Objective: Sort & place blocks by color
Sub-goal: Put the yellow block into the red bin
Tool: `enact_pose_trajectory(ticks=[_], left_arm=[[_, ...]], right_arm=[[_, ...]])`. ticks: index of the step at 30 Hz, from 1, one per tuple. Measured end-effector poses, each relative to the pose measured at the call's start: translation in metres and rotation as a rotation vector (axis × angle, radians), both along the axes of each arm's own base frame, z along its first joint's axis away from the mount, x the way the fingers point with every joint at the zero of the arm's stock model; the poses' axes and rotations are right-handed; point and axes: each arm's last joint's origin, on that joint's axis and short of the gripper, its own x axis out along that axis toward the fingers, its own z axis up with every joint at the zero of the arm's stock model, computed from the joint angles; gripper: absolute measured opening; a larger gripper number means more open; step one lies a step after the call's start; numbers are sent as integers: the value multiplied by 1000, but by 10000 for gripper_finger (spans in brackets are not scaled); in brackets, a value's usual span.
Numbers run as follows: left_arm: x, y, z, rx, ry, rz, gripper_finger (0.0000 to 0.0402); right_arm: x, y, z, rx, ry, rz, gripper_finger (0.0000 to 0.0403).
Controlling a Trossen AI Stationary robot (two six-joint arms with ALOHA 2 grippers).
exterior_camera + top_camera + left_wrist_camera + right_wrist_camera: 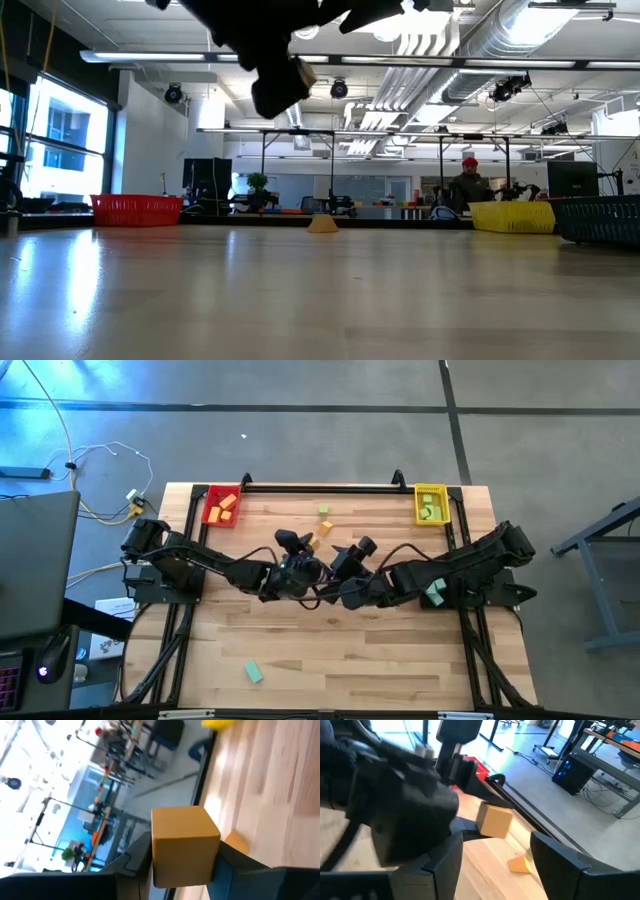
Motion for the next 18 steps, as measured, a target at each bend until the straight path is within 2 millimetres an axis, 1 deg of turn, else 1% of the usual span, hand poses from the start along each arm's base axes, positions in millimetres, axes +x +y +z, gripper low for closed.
enact_pose_trajectory(ticks=[5, 12, 18], left_arm=[[-9, 26, -15, -117, 54, 47, 111], [-30, 71, -30, -313, 78, 199, 111], [-48, 100, -36, -383, 106, 346, 111]], right_arm=[[1, -12, -3, -9, 38, -31, 220], [4, -29, -5, 23, 64, -40, 220], [8, -51, -6, 85, 80, -34, 220]])
